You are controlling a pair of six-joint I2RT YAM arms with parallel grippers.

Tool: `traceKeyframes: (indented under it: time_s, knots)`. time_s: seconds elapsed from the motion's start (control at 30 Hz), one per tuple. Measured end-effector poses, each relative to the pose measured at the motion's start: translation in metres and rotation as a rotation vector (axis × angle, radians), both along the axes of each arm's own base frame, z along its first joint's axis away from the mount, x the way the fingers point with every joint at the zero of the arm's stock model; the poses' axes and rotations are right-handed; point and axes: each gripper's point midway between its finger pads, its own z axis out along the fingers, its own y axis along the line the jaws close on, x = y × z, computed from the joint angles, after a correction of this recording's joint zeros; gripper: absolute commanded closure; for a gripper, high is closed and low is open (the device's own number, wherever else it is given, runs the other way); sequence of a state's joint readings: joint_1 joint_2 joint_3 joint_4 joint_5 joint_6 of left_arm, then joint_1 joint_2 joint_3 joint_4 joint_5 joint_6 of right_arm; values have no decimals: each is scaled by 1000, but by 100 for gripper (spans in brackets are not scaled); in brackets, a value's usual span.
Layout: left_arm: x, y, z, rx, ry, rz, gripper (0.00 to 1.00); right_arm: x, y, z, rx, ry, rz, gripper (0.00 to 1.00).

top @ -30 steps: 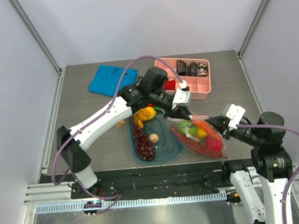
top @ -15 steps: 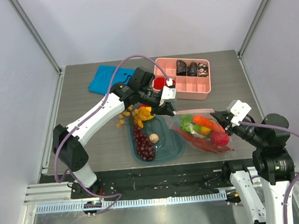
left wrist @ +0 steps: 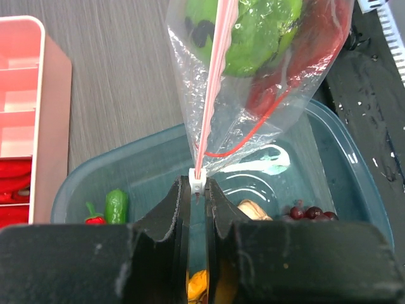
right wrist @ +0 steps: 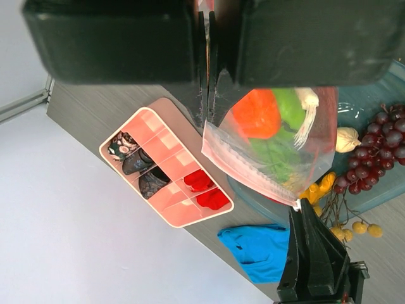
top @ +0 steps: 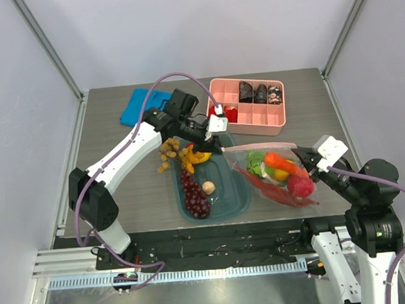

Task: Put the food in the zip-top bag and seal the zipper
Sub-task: Zip the zipper food storage bag, then place the zipper food storage bag at the center of the board.

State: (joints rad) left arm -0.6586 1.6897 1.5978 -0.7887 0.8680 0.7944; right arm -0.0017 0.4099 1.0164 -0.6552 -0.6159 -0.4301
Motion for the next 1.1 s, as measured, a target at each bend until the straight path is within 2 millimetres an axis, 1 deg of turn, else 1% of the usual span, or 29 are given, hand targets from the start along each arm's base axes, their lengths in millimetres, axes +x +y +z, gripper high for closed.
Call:
traceKeyframes:
  time_s: [0.13, 0.23, 0.27, 0.3, 0.33, 0.43, 0.47, 0.53, 0.6, 0.7, 0.77, 0.83, 0.9, 1.1]
  knots:
    - [2, 5, -3, 9, -7, -3, 92, 0, 0, -1, 0, 5, -1, 99]
    - [1, 6, -5, 13, -11, -13, 85, -1, 0, -1, 0, 5, 1, 99]
    - [0, 6, -5, 14, -10, -16, 75, -1, 0, -1, 1, 6, 1, 99]
    - [-2, 7, -5, 14, -6, -19, 68, -1, 1, -1, 1, 6, 5, 99]
    - [-3, 7, -5, 14, -2, -21, 53, -1, 1, -1, 1, 6, 8, 99]
    - [-1, 12, -7, 38, 27, 14, 33, -2, 2, 4, 1, -20, 15, 99]
    - [-2, 11, -5, 43, 42, 30, 31, -5, 4, 6, 1, -31, 27, 99]
    - [-1, 6, 4, 36, 44, 50, 27, -9, 7, 9, 1, -47, 48, 99]
    - [-4, -6, 20, 8, 23, 49, 26, -13, 10, 12, 1, -63, 68, 99]
    - [-18, -31, 42, -44, -13, 17, 24, -14, 12, 14, 1, -74, 81, 99]
    - [-27, -45, 51, -71, -23, -3, 22, -15, 14, 14, 0, -74, 92, 99]
    - [-33, -53, 58, -89, -29, -12, 23, -16, 15, 14, -2, -76, 103, 99]
    - [-31, -58, 65, -111, -43, 1, 23, -17, 16, 14, -5, -77, 112, 99]
    - [-20, -68, 97, -194, -98, 35, 24, -21, 18, 17, -9, -86, 126, 99]
